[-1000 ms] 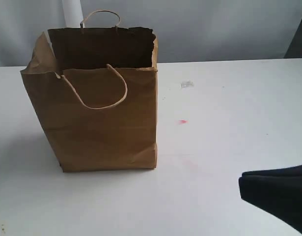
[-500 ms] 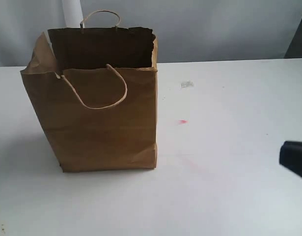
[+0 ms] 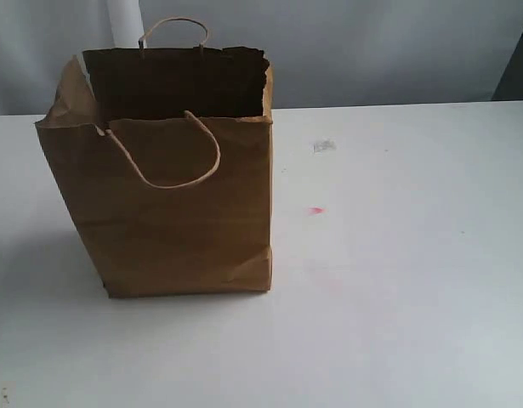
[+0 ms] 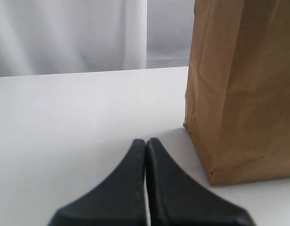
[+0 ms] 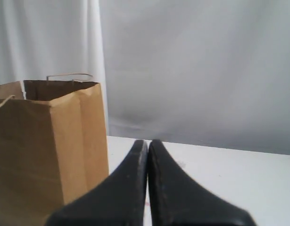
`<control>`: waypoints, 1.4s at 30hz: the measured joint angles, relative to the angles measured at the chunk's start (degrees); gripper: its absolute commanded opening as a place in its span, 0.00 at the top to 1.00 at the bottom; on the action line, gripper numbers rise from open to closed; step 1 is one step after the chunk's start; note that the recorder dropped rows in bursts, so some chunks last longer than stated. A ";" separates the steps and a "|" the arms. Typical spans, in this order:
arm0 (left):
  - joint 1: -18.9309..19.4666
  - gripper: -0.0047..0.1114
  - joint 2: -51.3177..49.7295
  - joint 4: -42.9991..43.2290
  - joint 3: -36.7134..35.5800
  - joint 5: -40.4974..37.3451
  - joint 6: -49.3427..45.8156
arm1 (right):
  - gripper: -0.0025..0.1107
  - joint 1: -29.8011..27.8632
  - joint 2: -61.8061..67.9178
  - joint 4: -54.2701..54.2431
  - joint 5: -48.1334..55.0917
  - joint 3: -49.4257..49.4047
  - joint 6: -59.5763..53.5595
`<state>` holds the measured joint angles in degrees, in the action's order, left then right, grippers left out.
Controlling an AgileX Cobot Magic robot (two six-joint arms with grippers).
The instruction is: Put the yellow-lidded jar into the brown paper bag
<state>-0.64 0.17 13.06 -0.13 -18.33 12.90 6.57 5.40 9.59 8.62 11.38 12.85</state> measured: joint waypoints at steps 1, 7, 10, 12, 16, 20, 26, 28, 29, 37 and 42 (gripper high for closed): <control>0.00 0.95 0.00 0.00 0.00 0.00 0.00 | 0.98 -0.69 -0.96 0.00 0.26 -0.52 0.00; 0.00 0.95 0.00 0.00 0.00 0.00 0.00 | 0.98 -2.29 -5.07 0.00 1.93 -3.67 0.00; 0.00 0.95 0.00 0.00 0.00 0.00 0.00 | 0.98 -2.54 -5.15 0.00 2.16 -5.42 0.00; 0.00 0.95 0.00 0.00 0.00 0.00 0.00 | 0.98 -2.54 -5.20 0.00 2.24 -6.97 0.00; 0.00 0.95 0.00 0.00 0.00 0.00 0.00 | 0.98 -2.54 -5.20 0.00 2.43 -9.66 0.00; 0.00 0.95 0.00 0.00 0.00 0.00 0.00 | 0.98 -2.54 -5.20 0.00 2.89 -10.63 0.00; 0.00 0.95 0.00 0.00 0.00 0.00 0.00 | 0.98 -2.54 -5.20 0.00 2.89 -10.63 0.00; 0.00 0.95 0.00 0.00 0.00 0.00 0.00 | 0.98 -2.54 -5.20 0.00 2.89 -10.63 0.00; 0.00 0.95 0.00 0.00 0.00 0.00 0.00 | 0.98 -2.54 -5.20 0.00 2.89 -10.63 0.00; 0.00 0.95 0.00 0.00 0.00 0.00 0.00 | 0.98 -2.54 -5.20 0.00 2.89 -10.63 0.00; 0.00 0.95 0.00 0.00 0.00 0.00 0.00 | 0.98 -2.54 -5.20 0.00 2.89 -10.63 0.00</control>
<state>-0.64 0.17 13.06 -0.13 -18.33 12.90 4.02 0.20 9.59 11.51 0.76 12.85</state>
